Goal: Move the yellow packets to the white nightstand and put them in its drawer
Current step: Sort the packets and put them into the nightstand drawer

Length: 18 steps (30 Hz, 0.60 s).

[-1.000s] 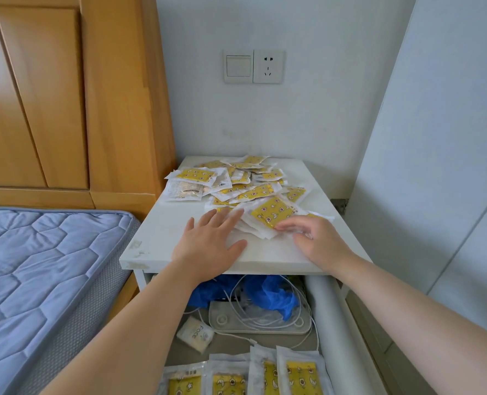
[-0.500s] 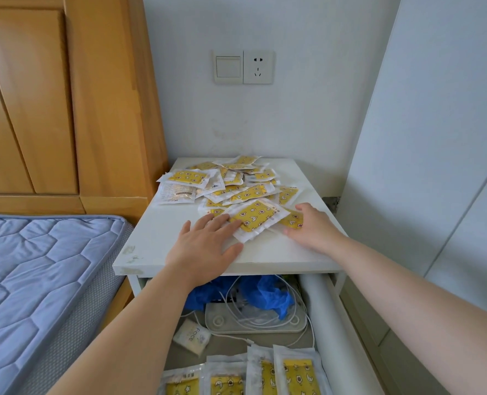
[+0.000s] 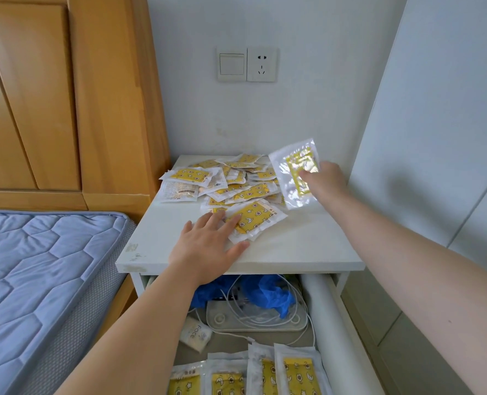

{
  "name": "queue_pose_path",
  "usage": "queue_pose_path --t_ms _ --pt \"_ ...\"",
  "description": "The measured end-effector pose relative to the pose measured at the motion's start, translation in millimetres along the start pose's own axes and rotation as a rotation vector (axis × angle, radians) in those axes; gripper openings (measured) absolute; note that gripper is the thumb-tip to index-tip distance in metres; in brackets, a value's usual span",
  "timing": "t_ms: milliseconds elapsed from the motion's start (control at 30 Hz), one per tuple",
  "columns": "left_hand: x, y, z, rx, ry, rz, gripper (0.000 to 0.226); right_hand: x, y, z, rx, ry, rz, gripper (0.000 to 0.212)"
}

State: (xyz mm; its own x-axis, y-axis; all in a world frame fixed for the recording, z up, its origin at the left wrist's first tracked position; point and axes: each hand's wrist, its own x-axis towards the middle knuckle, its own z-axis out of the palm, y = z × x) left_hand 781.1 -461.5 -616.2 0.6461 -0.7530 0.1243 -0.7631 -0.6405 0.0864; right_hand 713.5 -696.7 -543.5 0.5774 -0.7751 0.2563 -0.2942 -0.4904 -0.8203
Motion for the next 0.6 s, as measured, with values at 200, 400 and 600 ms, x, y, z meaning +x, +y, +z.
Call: queue_pose_path --t_ms 200,400,600 --pt "-1.1 -0.3 1.0 -0.011 -0.007 0.0 0.067 11.0 -23.7 48.2 0.011 -0.447 -0.039 0.029" --pt "-1.3 -0.2 1.3 -0.015 0.007 -0.002 0.068 26.3 -27.4 65.0 -0.419 -0.579 -0.109 0.027" --pt "-0.4 -1.3 2.5 -0.015 0.024 0.003 0.067 36.4 -28.0 72.6 -0.728 -0.579 -0.184 0.044"
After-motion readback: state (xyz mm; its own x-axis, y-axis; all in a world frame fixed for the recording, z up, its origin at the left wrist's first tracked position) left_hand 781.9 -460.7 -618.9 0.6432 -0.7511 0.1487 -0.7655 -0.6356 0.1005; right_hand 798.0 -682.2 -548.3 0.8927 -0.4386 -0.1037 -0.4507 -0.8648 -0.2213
